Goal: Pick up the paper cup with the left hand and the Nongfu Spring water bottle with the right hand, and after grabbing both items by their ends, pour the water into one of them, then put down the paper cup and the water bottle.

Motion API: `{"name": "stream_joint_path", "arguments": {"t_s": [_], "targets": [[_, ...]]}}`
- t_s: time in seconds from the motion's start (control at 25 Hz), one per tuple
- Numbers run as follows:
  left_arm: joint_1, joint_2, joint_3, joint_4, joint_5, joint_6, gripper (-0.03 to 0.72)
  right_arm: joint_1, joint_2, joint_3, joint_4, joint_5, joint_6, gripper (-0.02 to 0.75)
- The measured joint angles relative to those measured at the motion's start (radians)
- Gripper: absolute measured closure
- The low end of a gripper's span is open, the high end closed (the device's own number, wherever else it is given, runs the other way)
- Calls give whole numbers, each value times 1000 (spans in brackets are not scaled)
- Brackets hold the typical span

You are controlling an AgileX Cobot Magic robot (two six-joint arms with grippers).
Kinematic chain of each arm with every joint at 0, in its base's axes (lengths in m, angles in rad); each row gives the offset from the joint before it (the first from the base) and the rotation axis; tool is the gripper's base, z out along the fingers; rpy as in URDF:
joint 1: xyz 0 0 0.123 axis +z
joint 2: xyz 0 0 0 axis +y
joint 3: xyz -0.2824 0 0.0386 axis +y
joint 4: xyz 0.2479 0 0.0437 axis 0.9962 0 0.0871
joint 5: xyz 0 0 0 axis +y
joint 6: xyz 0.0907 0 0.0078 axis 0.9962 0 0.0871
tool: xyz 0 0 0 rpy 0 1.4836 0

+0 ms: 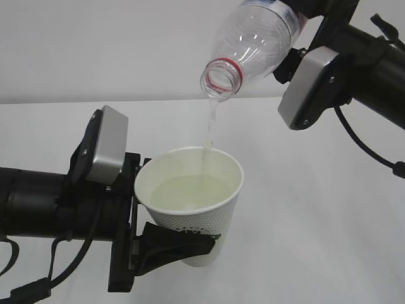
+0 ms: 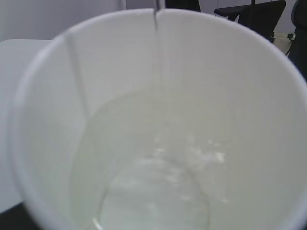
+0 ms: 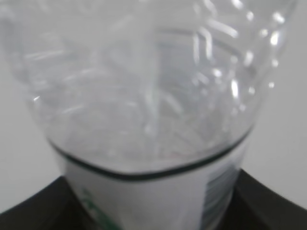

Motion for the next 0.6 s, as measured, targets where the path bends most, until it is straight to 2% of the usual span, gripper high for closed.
{"name": "stream_joint_path", "arguments": {"t_s": [0.6], "targets": [[0, 0, 0, 0, 0, 0, 160, 0, 0, 0, 5, 0, 17, 268]]}}
